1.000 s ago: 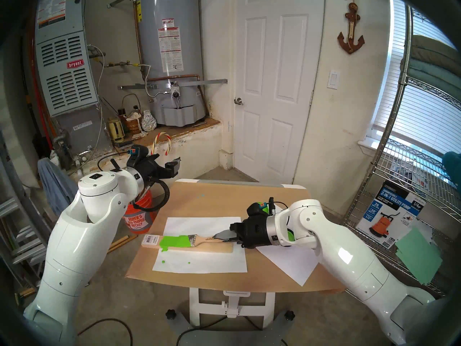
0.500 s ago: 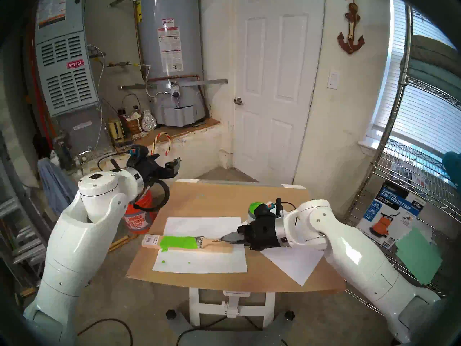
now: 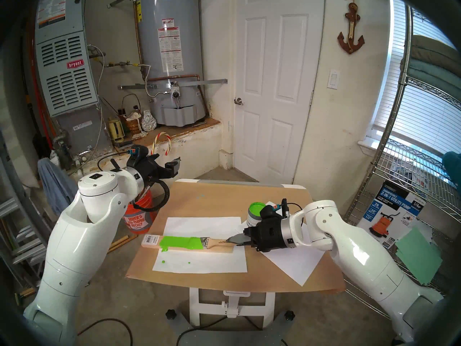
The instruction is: Pick up brush, dip the brush into paint, and paint the wood
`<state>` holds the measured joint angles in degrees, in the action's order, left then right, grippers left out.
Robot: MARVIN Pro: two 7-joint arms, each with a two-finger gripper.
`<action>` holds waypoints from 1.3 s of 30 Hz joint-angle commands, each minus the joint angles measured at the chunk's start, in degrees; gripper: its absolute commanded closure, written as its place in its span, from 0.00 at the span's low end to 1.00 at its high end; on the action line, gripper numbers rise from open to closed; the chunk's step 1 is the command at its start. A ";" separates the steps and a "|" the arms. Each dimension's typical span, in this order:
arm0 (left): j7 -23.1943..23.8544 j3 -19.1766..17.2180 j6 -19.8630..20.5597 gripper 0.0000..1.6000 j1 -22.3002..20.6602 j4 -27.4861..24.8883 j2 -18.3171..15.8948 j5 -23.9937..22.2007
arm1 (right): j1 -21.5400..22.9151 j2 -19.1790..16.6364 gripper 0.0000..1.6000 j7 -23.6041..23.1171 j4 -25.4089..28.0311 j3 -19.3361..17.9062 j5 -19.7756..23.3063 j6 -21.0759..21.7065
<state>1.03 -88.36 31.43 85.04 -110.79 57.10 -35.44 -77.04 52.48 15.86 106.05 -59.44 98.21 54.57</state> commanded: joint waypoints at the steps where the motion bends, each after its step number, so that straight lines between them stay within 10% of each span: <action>1: -0.03 -0.54 -0.16 0.00 -0.51 -0.97 -0.09 -0.10 | -0.03 -0.96 1.00 0.20 0.74 -0.76 -0.26 -0.07; 39: -0.03 -0.54 -0.17 0.00 -0.51 -0.97 -0.09 -0.10 | -3.44 -7.03 1.00 -0.26 3.47 -4.04 1.49 0.43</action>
<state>1.03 -88.36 31.43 85.04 -110.79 57.10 -35.44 -80.11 46.75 15.74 109.22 -63.13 99.58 55.07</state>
